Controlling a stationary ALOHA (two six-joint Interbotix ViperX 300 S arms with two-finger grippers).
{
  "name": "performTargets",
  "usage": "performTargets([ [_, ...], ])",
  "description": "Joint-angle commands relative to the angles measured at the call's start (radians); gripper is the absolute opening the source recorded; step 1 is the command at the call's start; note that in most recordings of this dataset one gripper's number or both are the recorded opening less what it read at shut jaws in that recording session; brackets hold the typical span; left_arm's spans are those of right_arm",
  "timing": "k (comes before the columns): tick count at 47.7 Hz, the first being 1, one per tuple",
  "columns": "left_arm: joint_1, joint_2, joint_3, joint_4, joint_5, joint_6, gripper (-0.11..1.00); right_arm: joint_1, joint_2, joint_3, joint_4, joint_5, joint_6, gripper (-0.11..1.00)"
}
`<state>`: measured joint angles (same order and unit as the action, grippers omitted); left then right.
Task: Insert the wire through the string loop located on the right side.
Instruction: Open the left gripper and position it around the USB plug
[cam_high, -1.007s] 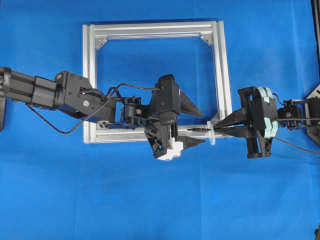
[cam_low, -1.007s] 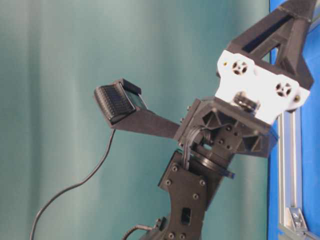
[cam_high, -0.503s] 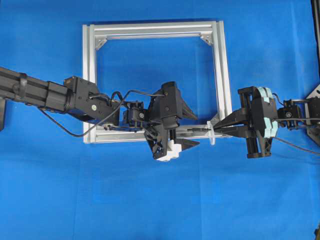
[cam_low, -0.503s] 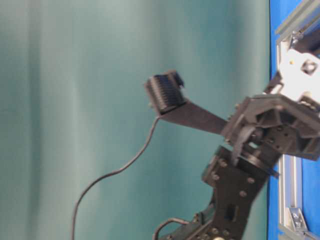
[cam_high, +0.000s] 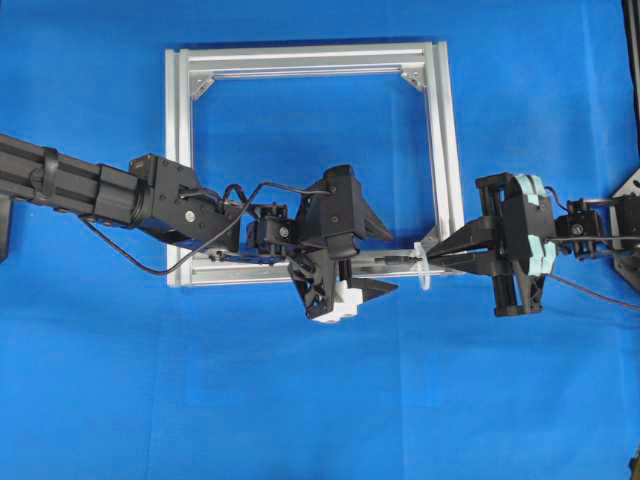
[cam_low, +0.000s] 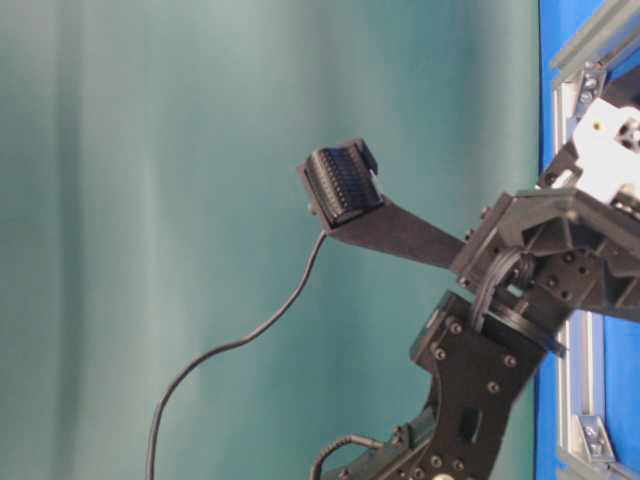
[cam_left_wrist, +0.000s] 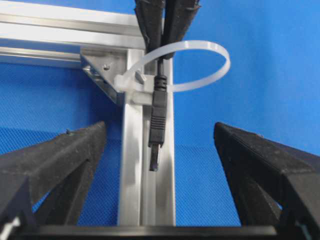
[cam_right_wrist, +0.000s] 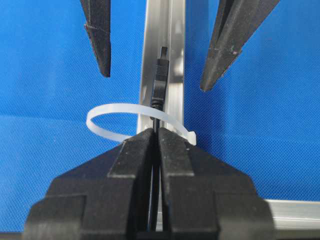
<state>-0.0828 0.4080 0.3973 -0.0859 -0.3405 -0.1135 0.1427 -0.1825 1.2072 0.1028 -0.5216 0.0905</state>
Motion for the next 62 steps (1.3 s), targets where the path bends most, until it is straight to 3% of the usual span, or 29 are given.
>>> performTargets([
  [1, -0.003, -0.017, -0.014, 0.003, -0.009, -0.002, 0.91, -0.002, -0.006, -0.017, 0.002, -0.008, 0.002, -0.04],
  [55, -0.005, -0.017, -0.018, 0.003, -0.011, -0.003, 0.9, -0.003, -0.006, -0.017, 0.002, -0.005, 0.002, -0.04],
  [59, -0.005, -0.017, -0.029, 0.003, -0.011, -0.003, 0.87, -0.002, -0.006, -0.017, 0.002, -0.003, 0.002, -0.04],
  [62, -0.005, -0.015, -0.037, 0.003, -0.011, -0.003, 0.78, -0.003, -0.006, -0.017, 0.002, -0.002, 0.002, -0.04],
])
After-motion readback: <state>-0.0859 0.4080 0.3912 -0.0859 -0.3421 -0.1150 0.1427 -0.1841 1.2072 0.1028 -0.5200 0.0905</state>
